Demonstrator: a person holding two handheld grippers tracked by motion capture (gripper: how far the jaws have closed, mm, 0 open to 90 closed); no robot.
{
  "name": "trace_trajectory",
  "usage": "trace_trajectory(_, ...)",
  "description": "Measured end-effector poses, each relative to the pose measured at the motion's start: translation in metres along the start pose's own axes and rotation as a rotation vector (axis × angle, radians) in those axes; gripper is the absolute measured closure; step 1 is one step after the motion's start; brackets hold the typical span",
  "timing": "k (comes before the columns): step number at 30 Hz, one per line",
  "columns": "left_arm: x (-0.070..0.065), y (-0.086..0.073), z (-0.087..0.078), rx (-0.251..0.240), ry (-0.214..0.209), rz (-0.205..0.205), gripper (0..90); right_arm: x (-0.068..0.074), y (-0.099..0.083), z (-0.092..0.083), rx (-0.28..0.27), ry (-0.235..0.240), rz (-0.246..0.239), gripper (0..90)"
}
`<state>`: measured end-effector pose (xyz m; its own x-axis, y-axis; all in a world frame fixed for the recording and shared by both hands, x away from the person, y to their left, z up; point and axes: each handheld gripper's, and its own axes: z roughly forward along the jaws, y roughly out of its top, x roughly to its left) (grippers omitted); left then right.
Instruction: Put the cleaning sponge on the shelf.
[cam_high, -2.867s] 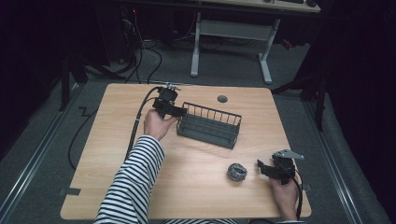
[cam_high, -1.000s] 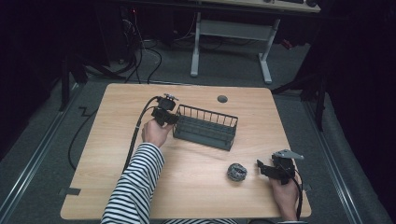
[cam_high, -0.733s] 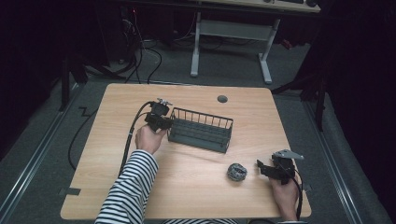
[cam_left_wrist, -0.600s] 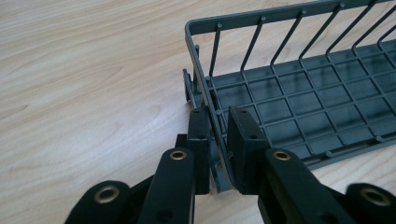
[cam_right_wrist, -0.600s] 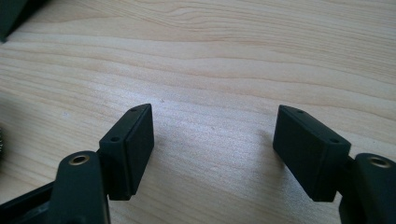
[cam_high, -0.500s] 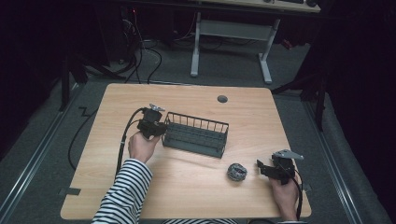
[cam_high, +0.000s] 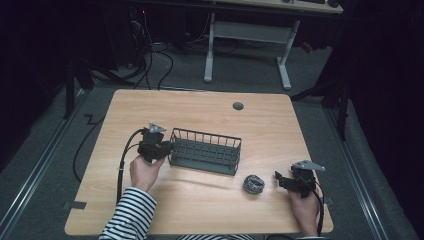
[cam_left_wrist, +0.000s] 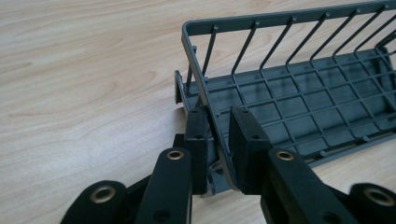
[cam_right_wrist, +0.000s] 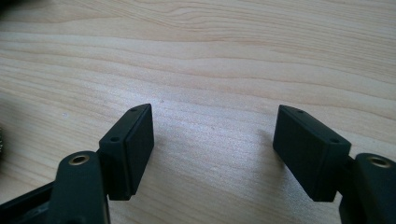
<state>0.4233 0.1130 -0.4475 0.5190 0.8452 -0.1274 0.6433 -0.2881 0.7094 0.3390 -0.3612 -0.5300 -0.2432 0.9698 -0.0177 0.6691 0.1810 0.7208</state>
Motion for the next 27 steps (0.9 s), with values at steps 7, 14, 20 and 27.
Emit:
trace_trajectory(7,-0.003,-0.011,-0.01,-0.013,-0.016,-0.008,77.1,0.0,0.0,0.0,0.001,0.0,0.002,29.2)
trace_trajectory(14,-0.004,-0.013,-0.011,-0.012,-0.007,0.0,72.6,0.0,0.0,0.0,0.001,0.0,0.0,29.2)
trace_trajectory(20,-0.001,-0.016,-0.018,-0.042,-0.027,-0.019,54.7,0.0,0.0,0.0,0.001,0.0,0.0,29.2)
trace_trajectory(27,0.003,-0.028,-0.037,-0.104,-0.052,-0.037,36.1,0.0,0.0,0.0,0.001,0.001,-0.002,29.2)
